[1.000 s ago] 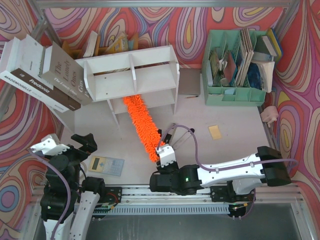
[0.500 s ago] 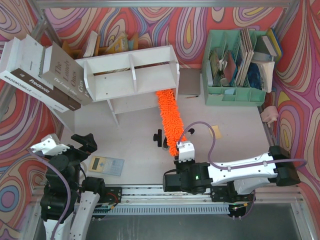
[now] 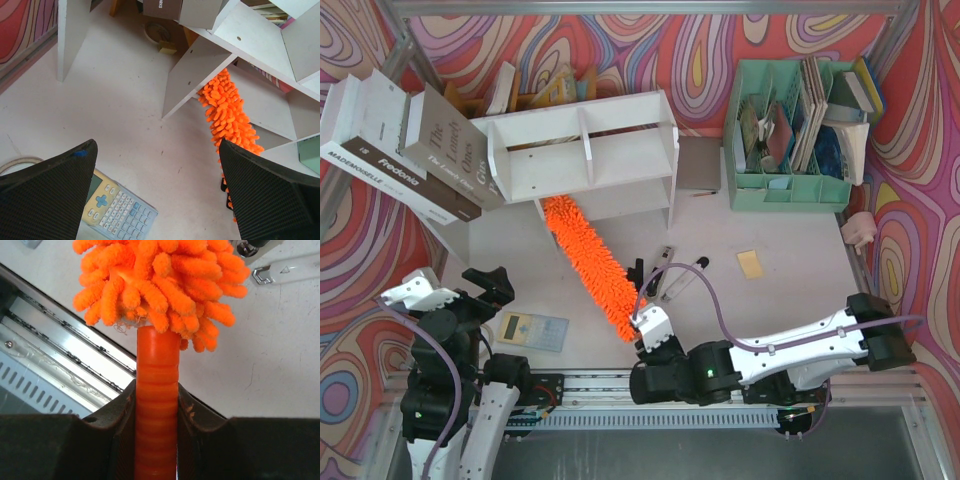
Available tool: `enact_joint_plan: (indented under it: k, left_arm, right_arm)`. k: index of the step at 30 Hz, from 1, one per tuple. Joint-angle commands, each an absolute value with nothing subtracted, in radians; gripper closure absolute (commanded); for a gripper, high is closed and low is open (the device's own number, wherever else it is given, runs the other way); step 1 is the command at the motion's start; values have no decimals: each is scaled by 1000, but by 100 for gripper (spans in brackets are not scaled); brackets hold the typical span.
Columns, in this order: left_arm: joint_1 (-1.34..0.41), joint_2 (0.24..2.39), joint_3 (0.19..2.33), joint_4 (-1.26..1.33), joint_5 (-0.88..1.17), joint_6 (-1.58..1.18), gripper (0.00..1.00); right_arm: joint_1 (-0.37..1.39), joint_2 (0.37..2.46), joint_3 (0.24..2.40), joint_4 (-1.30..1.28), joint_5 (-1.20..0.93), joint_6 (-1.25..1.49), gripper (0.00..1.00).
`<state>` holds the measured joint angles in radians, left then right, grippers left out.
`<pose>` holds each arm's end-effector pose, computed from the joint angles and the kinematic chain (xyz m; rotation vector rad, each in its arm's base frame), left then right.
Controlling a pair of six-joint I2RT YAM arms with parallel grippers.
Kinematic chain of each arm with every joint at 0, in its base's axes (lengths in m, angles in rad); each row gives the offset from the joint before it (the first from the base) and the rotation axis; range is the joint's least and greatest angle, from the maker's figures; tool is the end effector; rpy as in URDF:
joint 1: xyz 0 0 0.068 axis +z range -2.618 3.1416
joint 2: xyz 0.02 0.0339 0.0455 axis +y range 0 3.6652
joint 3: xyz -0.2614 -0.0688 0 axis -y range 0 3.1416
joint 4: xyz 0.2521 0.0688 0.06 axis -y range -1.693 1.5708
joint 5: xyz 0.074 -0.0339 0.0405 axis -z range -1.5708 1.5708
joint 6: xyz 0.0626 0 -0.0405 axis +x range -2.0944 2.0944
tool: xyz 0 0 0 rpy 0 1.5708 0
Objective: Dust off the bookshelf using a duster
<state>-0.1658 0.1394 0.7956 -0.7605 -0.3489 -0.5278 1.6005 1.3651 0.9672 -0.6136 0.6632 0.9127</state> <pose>0.0591 0.0118 0.3373 -0.5558 1.5791 -0.2322 0.0300 0.2887 0.2225 -0.5669 2.2640 0.3872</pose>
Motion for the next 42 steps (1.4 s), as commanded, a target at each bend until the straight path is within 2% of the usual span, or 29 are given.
enact_joint_plan:
  k: [1, 12, 18, 30, 33, 42]
  left_arm:
    - [-169, 140, 787, -753, -345, -532, 1]
    - [-169, 140, 787, -754, -344, -532, 2]
    - [-169, 140, 788, -756, -345, -532, 2]
    - [-169, 140, 790, -758, -347, -532, 1]
    - [-169, 142, 790, -756, -346, -532, 1]
    - [-169, 144, 790, -756, -348, -532, 1]
  right_arm:
    - [1644, 1366, 951, -625, 691, 925, 100]
    - [1846, 1381, 922, -919, 741, 1285, 100]
    - [1918, 1383, 896, -905, 779, 1336, 100]
    - [1922, 1385, 866, -937, 869, 1461, 100]
    - [1891, 1401, 876, -924, 862, 1431, 100]
    - [1753, 1394, 853, -674, 814, 1139, 100]
